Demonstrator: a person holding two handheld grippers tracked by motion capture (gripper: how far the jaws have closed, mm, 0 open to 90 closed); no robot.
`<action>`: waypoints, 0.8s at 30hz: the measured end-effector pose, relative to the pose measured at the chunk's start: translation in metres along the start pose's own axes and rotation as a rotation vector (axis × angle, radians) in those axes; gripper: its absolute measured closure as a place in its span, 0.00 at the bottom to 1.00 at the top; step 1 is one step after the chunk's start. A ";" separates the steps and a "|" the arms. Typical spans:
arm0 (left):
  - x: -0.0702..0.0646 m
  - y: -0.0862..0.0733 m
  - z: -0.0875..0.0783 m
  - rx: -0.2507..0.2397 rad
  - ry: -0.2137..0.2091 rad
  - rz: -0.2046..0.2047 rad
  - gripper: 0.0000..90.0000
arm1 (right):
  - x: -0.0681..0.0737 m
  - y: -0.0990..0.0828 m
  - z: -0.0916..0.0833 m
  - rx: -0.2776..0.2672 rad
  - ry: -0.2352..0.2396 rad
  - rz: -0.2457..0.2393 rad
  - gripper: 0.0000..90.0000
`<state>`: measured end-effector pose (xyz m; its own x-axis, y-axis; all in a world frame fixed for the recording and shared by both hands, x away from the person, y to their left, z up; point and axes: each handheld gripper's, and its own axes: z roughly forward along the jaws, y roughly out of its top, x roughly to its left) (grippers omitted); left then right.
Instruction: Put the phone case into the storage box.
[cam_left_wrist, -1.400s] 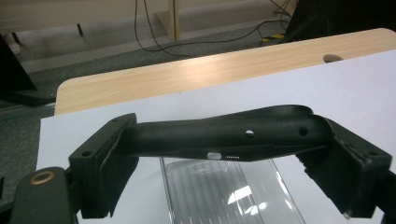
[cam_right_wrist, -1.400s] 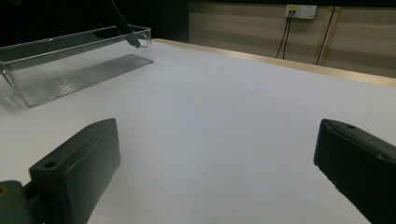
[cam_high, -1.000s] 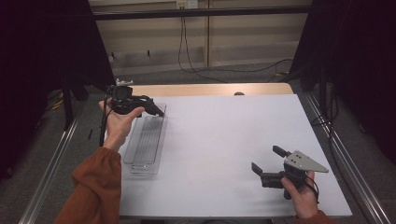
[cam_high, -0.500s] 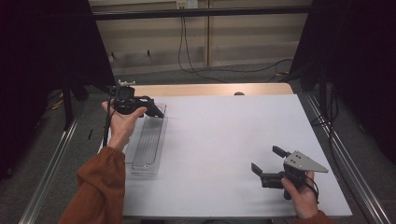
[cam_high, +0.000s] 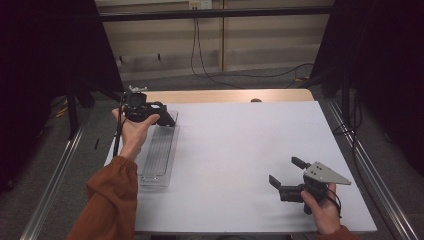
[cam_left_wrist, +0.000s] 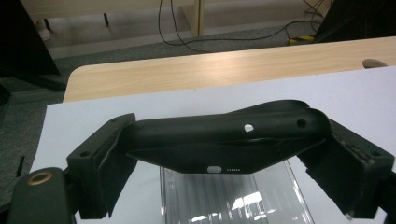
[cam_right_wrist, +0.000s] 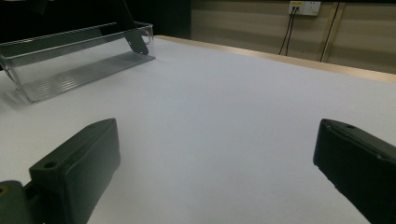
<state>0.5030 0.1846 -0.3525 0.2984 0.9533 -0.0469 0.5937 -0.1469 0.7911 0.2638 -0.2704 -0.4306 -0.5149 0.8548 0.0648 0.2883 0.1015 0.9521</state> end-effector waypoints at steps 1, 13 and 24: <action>0.000 0.000 0.000 -0.001 -0.004 0.003 0.15 | 0.000 0.000 0.000 0.001 0.001 0.002 0.00; 0.005 0.003 0.006 -0.016 -0.044 -0.052 0.14 | 0.000 -0.002 0.002 0.016 0.007 0.004 0.00; 0.002 0.005 0.011 -0.008 -0.068 -0.065 0.13 | 0.000 -0.002 0.002 0.018 0.010 0.002 0.00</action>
<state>0.5148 0.1829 -0.3555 0.3097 0.9406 -0.1394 0.6073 -0.0829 0.7901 0.2652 -0.2699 -0.4332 -0.5226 0.8497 0.0694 0.3036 0.1094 0.9465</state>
